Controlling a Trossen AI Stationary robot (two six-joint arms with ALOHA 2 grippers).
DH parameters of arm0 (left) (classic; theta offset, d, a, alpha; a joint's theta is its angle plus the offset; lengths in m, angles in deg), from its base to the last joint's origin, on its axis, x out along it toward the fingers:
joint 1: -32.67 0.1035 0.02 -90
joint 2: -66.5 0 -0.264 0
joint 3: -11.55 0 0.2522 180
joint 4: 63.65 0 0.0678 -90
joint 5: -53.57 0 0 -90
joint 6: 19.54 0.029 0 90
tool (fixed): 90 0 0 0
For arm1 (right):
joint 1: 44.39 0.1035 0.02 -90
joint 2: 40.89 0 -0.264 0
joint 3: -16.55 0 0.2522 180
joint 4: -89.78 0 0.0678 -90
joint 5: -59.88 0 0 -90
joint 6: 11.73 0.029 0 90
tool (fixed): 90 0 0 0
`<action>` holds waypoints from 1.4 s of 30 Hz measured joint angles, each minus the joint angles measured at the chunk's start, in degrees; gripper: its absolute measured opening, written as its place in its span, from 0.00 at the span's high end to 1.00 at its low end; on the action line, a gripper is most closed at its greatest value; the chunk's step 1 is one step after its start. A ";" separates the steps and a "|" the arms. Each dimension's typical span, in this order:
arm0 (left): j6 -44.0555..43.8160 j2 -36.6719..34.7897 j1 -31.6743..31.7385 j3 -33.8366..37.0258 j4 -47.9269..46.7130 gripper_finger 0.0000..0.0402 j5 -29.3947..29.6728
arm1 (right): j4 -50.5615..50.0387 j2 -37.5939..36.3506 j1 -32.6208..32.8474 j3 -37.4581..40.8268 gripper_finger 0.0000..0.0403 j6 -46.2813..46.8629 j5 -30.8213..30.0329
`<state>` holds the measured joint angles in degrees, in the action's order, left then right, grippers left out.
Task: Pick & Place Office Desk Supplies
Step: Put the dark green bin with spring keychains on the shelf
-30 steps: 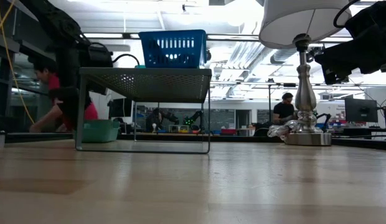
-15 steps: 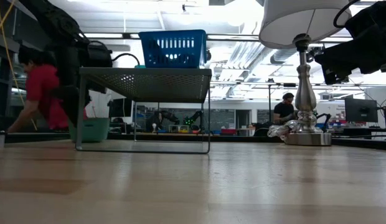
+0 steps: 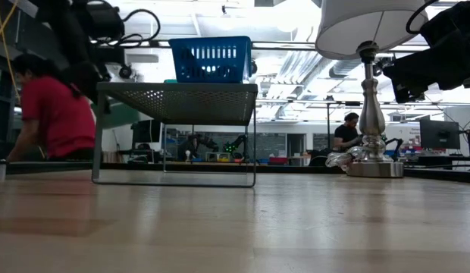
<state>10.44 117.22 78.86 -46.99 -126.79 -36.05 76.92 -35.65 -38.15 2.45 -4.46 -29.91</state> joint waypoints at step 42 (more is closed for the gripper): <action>-35.27 8.89 -49.97 -21.67 -26.48 1.00 1.44 | 0.00 0.00 -0.01 0.00 0.77 0.00 -0.02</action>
<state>-24.83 126.11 28.90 -68.66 -153.27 -34.61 76.92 -35.65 -38.16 2.45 -4.46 -29.93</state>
